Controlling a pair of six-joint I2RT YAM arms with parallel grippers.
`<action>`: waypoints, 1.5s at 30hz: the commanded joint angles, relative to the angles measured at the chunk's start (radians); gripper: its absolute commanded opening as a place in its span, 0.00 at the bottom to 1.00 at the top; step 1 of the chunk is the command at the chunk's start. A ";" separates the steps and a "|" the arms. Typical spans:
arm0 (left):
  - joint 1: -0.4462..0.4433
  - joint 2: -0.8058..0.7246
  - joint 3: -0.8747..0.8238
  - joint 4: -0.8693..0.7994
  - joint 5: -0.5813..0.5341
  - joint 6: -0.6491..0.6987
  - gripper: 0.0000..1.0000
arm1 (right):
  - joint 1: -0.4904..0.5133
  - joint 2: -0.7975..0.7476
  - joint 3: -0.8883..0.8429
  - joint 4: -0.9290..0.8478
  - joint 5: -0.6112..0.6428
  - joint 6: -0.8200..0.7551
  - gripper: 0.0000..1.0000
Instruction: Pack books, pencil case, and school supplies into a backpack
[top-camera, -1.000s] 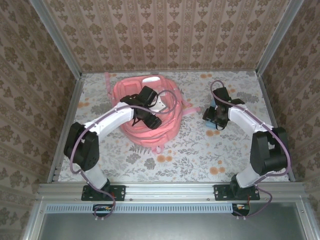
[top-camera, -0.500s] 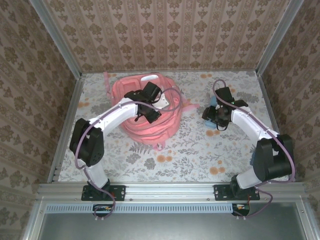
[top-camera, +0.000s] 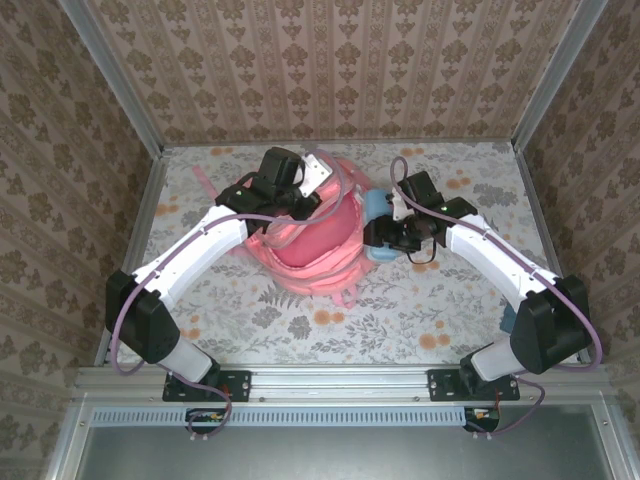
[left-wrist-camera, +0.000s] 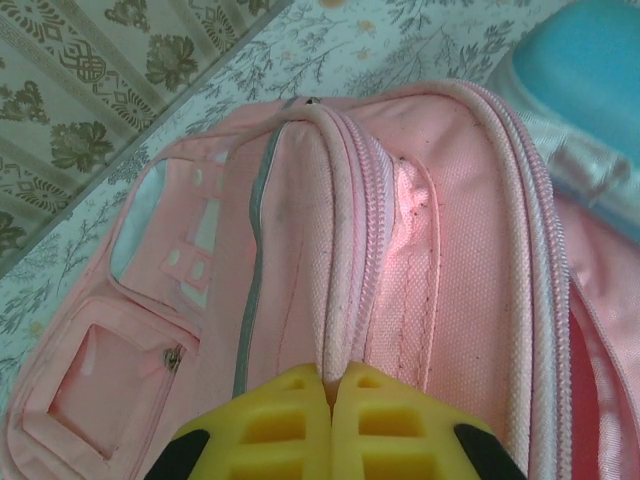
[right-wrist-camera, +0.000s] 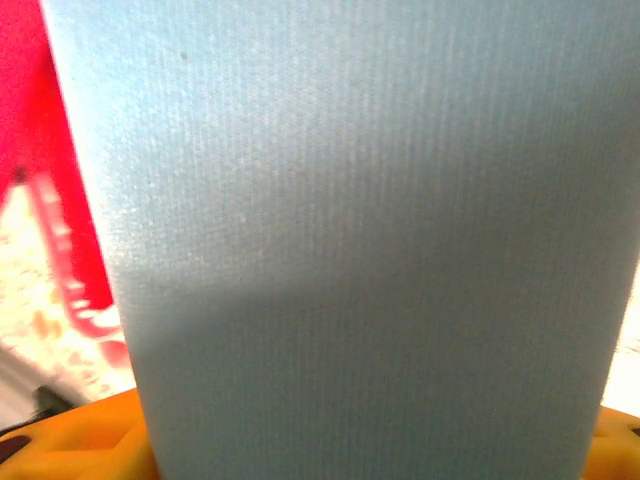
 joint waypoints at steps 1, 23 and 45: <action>-0.011 -0.035 0.013 0.163 0.025 -0.074 0.00 | 0.011 0.019 0.046 0.054 -0.127 0.067 0.61; -0.037 0.006 0.030 0.252 -0.058 -0.185 0.00 | 0.105 0.259 0.226 0.041 -0.142 0.139 0.80; -0.034 0.075 0.105 0.223 -0.045 -0.241 0.00 | 0.166 -0.078 -0.148 0.181 0.048 0.324 0.40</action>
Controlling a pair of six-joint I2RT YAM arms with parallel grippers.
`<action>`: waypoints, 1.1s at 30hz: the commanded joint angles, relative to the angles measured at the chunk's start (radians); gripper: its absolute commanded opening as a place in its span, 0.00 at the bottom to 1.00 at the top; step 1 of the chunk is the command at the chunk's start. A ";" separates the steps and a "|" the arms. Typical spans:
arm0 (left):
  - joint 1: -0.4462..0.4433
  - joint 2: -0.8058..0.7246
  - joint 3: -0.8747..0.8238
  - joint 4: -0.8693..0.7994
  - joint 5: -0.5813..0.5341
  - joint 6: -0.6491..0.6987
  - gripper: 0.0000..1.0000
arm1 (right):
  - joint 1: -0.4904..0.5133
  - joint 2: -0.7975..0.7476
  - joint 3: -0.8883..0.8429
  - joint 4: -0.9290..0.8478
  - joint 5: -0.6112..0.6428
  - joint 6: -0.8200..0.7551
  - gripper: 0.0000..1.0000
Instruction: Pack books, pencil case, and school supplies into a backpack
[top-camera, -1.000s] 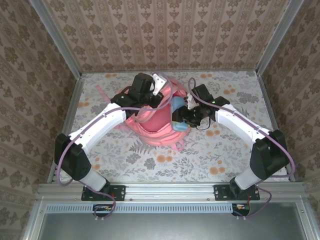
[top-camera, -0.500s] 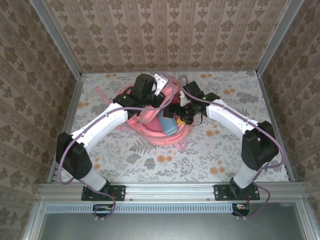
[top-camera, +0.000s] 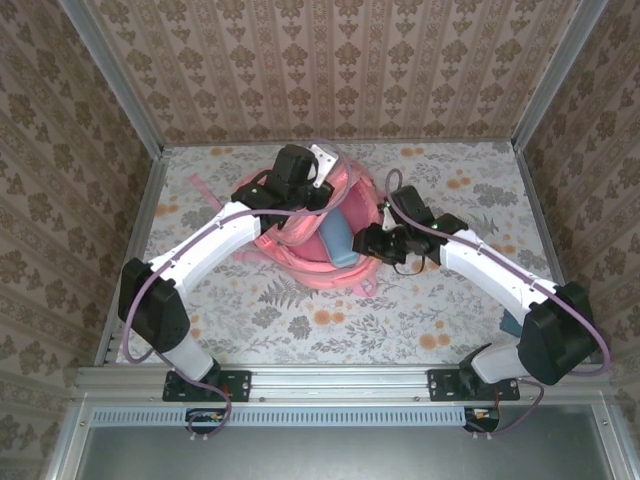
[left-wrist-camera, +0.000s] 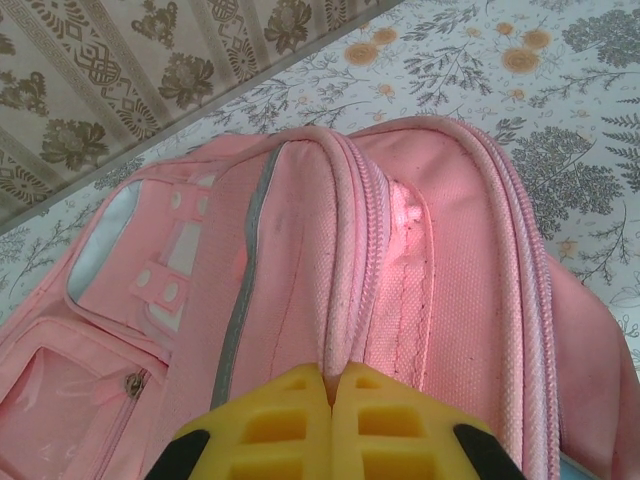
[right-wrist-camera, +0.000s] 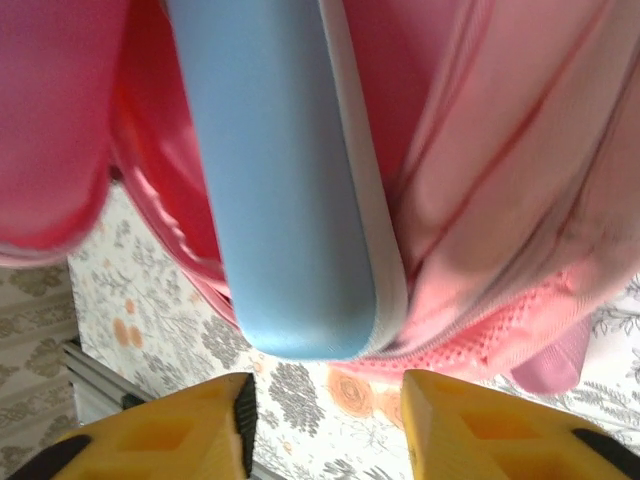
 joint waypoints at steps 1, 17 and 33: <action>-0.002 -0.010 0.067 0.109 0.010 -0.023 0.00 | 0.042 -0.015 -0.027 0.048 0.017 0.058 0.38; -0.002 -0.113 -0.017 0.157 0.111 -0.012 0.00 | -0.007 0.203 0.085 0.268 0.069 0.053 0.32; 0.000 -0.098 -0.017 0.190 0.143 -0.048 0.00 | -0.009 0.393 0.137 0.563 -0.014 0.182 0.22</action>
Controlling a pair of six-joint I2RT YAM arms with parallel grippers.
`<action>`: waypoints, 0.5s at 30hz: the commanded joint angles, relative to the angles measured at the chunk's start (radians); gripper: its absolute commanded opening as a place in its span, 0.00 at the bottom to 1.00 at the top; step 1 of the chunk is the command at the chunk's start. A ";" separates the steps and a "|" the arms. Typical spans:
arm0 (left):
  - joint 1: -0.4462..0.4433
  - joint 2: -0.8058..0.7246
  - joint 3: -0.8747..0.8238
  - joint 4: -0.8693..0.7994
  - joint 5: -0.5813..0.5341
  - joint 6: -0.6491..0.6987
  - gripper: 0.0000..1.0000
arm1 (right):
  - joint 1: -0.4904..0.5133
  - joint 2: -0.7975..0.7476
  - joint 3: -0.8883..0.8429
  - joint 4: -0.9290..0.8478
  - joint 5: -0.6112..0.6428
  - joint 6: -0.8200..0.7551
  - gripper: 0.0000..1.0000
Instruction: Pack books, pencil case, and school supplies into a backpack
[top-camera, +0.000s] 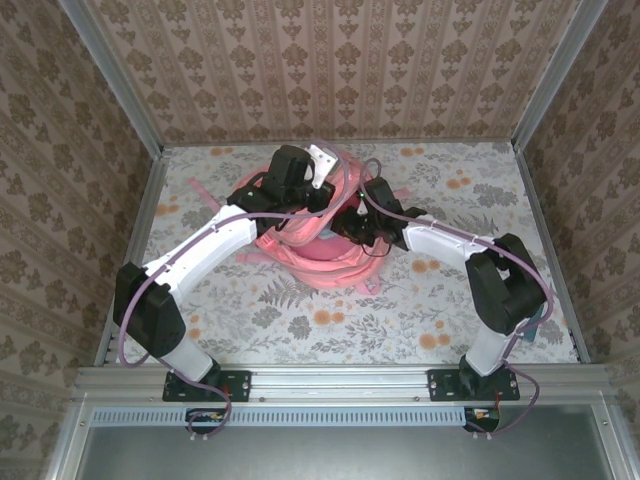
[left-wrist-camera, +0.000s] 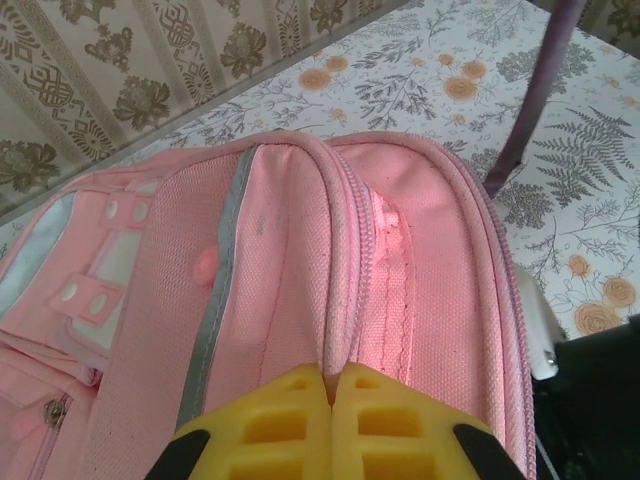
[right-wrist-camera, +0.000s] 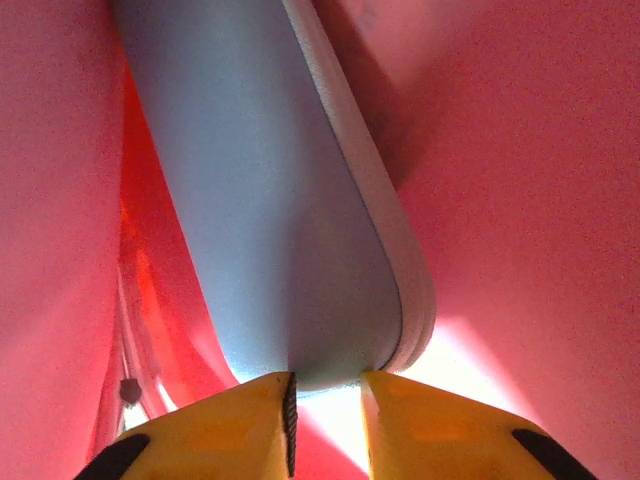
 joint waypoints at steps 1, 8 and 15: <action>-0.001 -0.059 0.020 0.150 0.040 -0.033 0.00 | -0.001 0.049 0.038 0.157 -0.026 0.047 0.19; 0.004 -0.018 0.034 0.163 0.036 -0.074 0.00 | -0.063 0.004 -0.035 0.240 -0.069 0.104 0.17; 0.005 0.066 0.088 0.177 0.085 -0.136 0.00 | -0.162 -0.309 -0.259 0.072 -0.035 0.060 0.36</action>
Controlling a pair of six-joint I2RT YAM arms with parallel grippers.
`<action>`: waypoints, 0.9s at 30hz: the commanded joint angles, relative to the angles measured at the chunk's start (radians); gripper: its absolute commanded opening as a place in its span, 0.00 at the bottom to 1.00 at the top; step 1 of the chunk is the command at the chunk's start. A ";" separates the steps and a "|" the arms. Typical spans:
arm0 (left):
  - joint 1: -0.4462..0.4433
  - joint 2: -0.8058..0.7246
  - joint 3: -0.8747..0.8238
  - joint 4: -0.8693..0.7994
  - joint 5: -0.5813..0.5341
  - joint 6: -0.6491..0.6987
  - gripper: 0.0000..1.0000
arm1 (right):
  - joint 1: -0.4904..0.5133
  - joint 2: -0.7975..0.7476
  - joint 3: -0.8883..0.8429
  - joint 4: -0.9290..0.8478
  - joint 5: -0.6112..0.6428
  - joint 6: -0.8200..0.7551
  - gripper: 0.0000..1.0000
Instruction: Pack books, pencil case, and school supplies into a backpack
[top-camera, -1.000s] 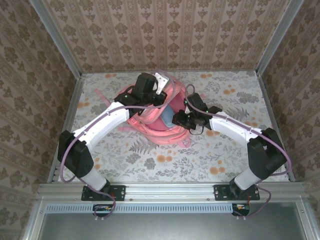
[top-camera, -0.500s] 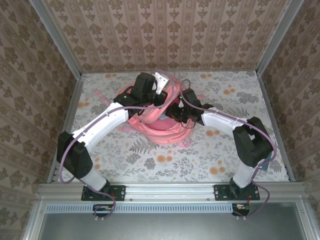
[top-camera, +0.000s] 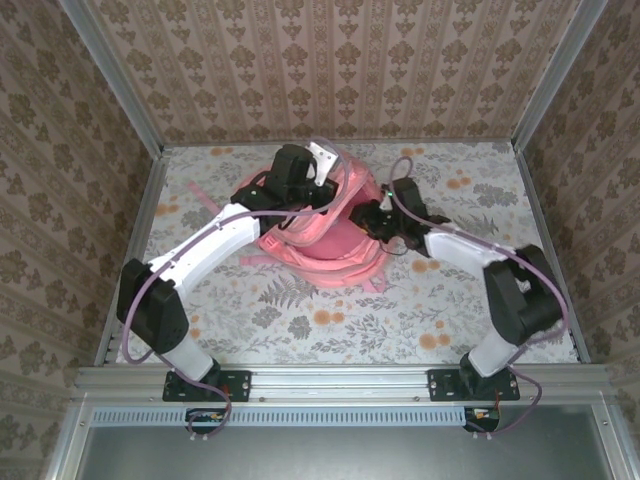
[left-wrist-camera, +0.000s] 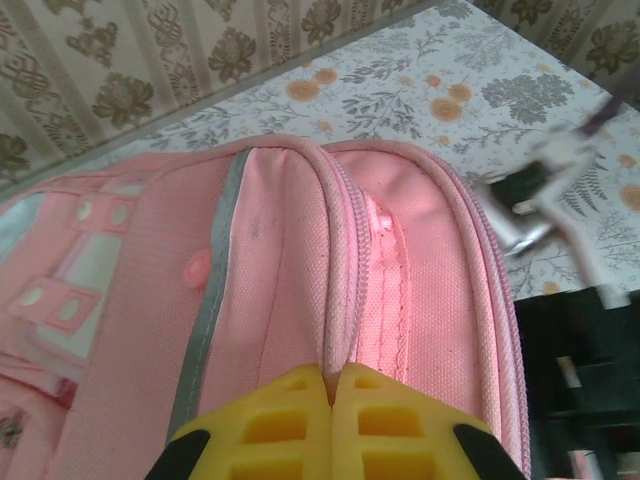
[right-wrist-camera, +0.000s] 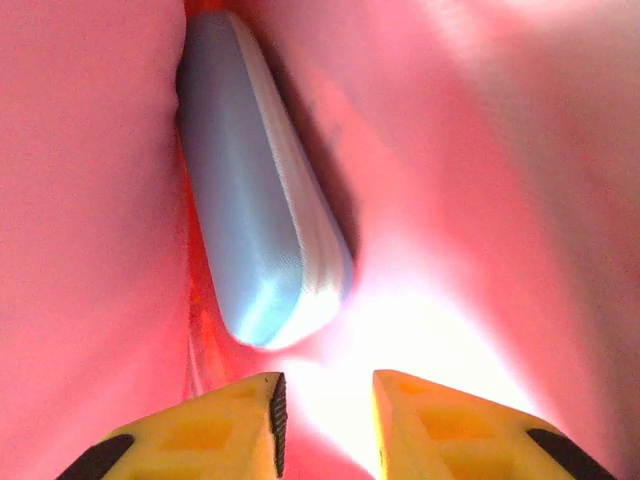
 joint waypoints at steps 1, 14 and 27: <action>0.001 0.038 0.085 0.139 0.059 -0.067 0.00 | -0.034 -0.171 -0.080 -0.134 0.046 -0.031 0.40; 0.068 0.073 0.078 0.042 0.071 -0.361 0.73 | -0.022 -0.431 -0.076 -0.493 0.291 -0.221 0.79; 0.276 -0.231 -0.538 0.124 0.092 -0.795 0.63 | 0.128 -0.289 0.006 -0.470 0.325 -0.208 0.87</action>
